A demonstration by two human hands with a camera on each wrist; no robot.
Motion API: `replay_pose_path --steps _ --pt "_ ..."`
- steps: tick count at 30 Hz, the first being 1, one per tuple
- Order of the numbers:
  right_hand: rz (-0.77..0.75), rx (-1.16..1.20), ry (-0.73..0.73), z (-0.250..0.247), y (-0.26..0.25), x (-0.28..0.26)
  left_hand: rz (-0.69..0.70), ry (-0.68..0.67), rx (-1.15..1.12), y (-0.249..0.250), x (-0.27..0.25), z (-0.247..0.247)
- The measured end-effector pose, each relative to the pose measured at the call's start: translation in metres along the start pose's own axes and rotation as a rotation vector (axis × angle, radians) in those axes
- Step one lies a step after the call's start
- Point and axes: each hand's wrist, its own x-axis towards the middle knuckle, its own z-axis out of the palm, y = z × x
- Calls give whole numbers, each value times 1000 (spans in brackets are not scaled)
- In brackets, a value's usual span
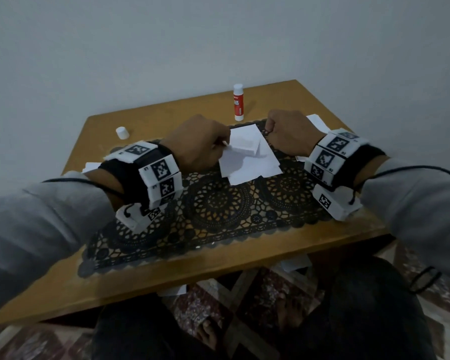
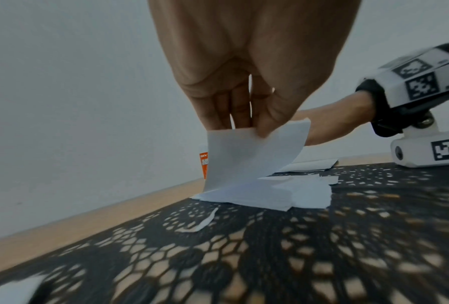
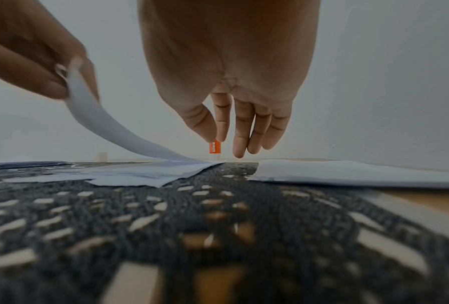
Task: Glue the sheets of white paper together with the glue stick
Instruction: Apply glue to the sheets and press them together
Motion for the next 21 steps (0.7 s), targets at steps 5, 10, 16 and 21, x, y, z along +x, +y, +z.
replay_pose_path --steps 5,10,16,21 --pt "12 6 10 0 0 -2 63 53 -68 -13 -49 -12" --pt "-7 3 5 0 1 -4 133 16 -130 -33 -97 -11" --pt "-4 -33 -20 1 1 -3 54 -194 -154 -48 -130 -1" --pt "9 -63 -14 1 0 -3 30 -295 -153 -48 -136 1"
